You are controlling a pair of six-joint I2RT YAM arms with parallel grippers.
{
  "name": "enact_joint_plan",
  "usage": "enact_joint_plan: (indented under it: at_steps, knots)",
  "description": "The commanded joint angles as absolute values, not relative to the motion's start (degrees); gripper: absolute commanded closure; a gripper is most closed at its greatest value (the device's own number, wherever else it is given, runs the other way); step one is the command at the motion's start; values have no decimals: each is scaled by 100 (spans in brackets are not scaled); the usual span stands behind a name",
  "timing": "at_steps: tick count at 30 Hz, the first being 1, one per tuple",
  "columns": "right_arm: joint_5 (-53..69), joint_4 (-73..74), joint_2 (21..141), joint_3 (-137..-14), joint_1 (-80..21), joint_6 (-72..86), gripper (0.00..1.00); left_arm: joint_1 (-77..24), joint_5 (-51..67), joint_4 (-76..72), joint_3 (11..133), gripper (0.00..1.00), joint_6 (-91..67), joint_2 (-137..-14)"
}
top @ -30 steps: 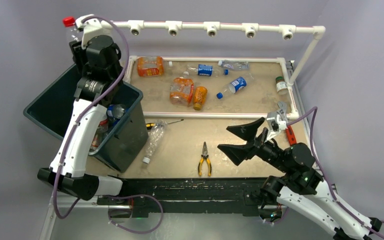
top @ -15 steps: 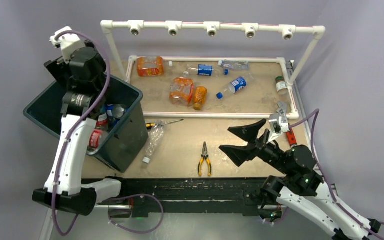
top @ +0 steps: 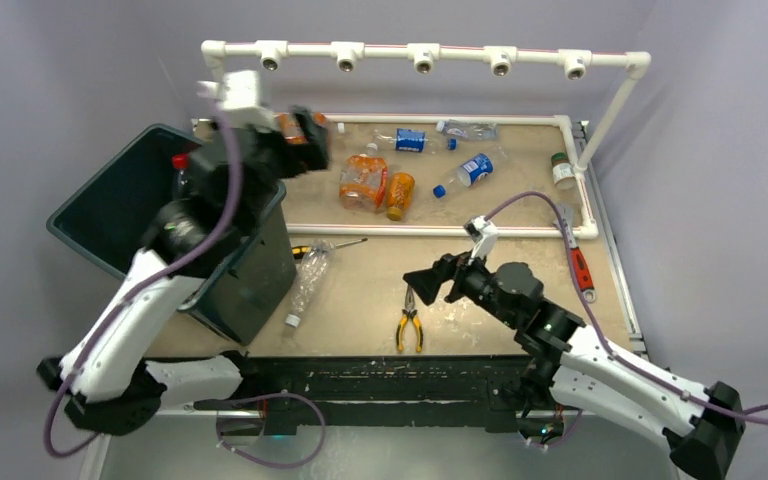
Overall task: Put the plastic bottles in the bin
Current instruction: Pick up the plastic bottle at the center of the board.
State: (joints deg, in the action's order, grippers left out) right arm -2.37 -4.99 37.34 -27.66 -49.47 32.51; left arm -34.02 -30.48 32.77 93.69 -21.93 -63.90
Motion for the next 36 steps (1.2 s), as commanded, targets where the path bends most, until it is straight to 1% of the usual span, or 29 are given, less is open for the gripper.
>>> enact_joint_plan:
  at_steps: [1,4,7,13,18,21,25,29,36]
  knots:
    - [-1469,-986,4312,-2591,-4949,3873,1,-5087,-4200,2993,9197,1,-1974,-7001]
    - [-2553,-1063,4797,-2641,-4916,4191,1,-5909,-4762,2707,9127,1,-1835,-7342]
    - [-3309,-1121,5298,-2793,-4691,4615,2,-6213,-4709,2260,8648,1,-1971,-7383]
    - [-3605,-1677,6207,-3167,-3648,4842,2,-6301,-4288,1334,7169,1,-2479,-7081]
    - [-2821,-1933,7151,-3628,-2409,5070,3,-6302,-3951,739,6271,1,-2891,-6953]
    - [-2638,-2021,7937,-4079,-2005,5012,1,-6303,-3706,574,5908,1,-3067,-7058]
    - [-2385,-2105,8873,-4726,-1575,4974,1,-6311,-3554,757,5729,1,-2996,-7134]
    - [-2007,-2290,9644,-5307,-1311,5069,1,-6311,-3997,885,5473,1,-2856,-6917]
    - [-1670,-2190,10850,-6409,-1071,5221,1,-6302,-4785,417,4357,1,-3099,-6230]
